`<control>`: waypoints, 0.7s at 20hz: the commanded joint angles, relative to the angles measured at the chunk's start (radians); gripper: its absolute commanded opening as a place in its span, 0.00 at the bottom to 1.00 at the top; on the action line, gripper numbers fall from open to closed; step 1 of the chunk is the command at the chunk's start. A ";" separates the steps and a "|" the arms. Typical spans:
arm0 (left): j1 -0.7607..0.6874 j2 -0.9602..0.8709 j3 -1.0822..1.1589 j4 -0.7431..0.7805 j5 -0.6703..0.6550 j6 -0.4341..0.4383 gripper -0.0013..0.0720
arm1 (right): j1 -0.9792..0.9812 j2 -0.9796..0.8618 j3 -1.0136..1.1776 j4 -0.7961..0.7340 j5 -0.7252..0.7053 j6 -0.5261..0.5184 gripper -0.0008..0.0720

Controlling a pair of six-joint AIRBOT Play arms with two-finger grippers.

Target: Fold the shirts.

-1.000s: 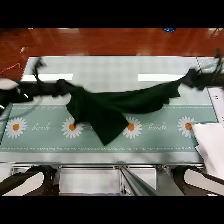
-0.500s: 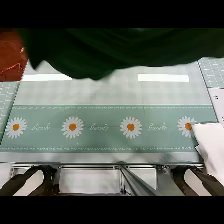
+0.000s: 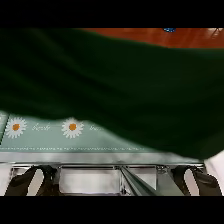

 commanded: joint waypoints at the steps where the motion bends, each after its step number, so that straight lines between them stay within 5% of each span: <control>1: -0.132 0.054 -0.085 0.306 -0.082 -0.103 0.05 | 0.001 0.122 -0.234 -0.081 0.073 0.060 0.04; 5: -0.210 0.009 -0.482 0.275 -0.051 -0.128 0.05 | 0.001 0.119 -0.536 -0.003 -0.018 0.050 0.04; 9: -0.217 -0.205 -0.858 0.246 0.251 -0.124 0.05 | 0.001 -0.017 -0.777 0.090 -0.222 -0.016 0.04; 14: -0.217 -0.653 -0.798 0.103 0.533 -0.113 0.05 | 0.001 -0.469 -0.818 0.292 -0.535 -0.217 0.04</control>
